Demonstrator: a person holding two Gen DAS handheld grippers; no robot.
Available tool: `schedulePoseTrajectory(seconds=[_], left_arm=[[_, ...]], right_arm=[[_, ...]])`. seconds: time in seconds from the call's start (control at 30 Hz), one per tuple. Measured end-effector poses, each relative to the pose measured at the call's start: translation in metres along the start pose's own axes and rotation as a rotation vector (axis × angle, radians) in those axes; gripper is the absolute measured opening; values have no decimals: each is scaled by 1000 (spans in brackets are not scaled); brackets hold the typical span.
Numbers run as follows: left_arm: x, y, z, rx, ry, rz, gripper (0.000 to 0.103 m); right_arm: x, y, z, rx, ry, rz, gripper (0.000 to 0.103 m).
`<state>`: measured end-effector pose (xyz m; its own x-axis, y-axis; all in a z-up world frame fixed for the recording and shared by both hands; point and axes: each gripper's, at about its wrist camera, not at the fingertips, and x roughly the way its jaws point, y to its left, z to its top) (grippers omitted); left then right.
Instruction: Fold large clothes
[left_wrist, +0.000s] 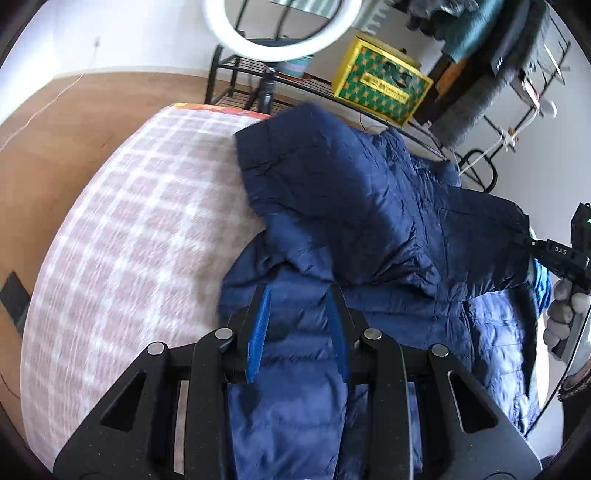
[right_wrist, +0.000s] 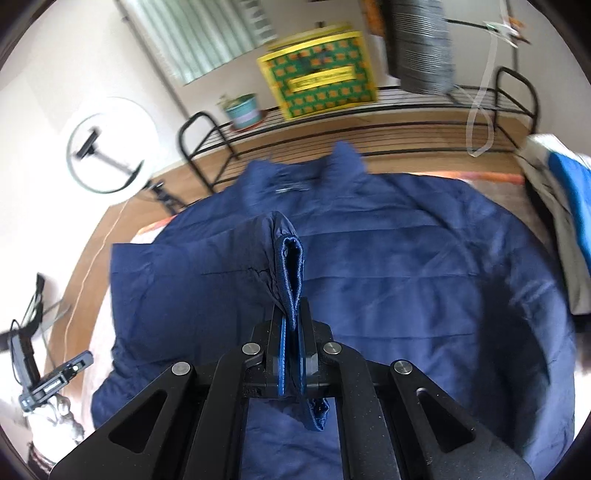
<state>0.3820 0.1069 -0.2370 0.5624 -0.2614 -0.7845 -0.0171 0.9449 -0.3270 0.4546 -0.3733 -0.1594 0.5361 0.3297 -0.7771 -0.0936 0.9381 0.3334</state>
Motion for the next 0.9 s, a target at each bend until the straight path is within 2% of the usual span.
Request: schedulePoseTrajectory(seconds=[0.17,0.3,0.53,0.67,0.9], left_arm=[[26,-32,9,74,8,32,31],[49,-53,19,105,-8,62,31],[83,-50,15,124,37,163,31],[77,-47,10,95,33,158,31],[36,-64,12,141,-25,151,31]], right_arm=[[10,-35,11,25,-6,-62,4],[20,-43,20,43,-2,-35,4],[43,-50,16,11,39,-100,4],[60,-59,10,16,66,-148,4],[75,-58,3,-7,83,-211,6]])
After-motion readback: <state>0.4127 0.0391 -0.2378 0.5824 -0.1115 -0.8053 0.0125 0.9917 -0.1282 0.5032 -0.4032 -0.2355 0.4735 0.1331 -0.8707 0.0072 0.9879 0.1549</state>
